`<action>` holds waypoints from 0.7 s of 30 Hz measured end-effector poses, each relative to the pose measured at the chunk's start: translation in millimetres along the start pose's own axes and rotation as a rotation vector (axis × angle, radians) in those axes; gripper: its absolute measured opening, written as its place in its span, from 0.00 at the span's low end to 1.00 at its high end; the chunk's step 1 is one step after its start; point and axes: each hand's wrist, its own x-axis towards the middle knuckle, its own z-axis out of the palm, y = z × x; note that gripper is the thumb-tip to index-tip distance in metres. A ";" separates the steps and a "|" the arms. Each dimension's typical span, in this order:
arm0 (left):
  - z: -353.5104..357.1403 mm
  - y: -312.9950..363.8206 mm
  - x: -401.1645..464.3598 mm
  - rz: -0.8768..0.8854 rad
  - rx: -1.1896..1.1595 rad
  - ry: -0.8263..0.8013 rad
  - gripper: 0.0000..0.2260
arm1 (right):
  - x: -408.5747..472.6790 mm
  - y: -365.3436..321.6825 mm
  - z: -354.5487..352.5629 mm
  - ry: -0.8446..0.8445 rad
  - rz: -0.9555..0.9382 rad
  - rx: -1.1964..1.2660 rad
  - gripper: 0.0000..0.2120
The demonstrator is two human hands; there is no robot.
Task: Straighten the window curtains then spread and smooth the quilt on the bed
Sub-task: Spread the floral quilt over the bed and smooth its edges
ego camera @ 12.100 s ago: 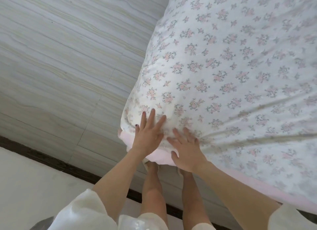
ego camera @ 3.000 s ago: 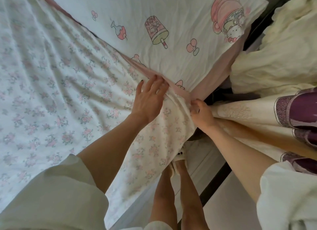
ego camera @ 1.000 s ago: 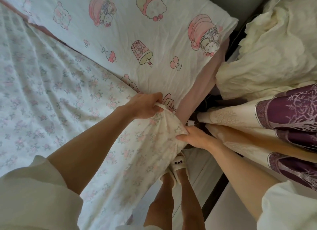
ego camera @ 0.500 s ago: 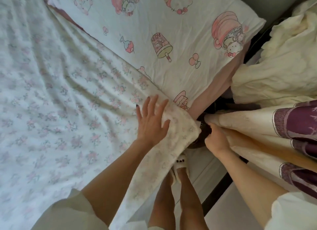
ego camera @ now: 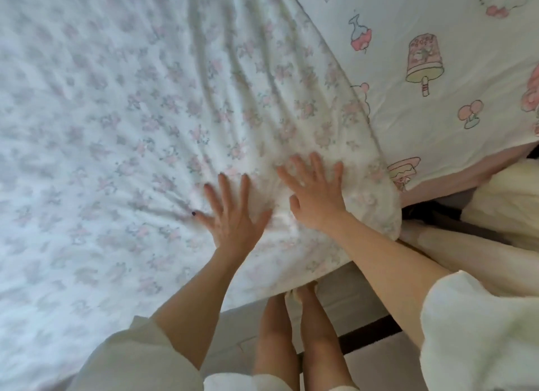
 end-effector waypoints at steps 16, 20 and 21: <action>-2.5 -140.5 -83.5 -0.404 -0.442 0.115 0.29 | -14.6 -127.0 -14.5 0.042 -0.261 -0.007 0.23; 13.4 -205.6 -83.0 -0.743 -0.671 0.054 0.41 | -11.3 -183.2 24.4 -0.194 -0.414 -0.139 0.31; 22.2 -216.0 -88.5 -0.803 -0.759 0.043 0.43 | -21.8 -194.3 38.3 -0.252 -0.419 -0.199 0.33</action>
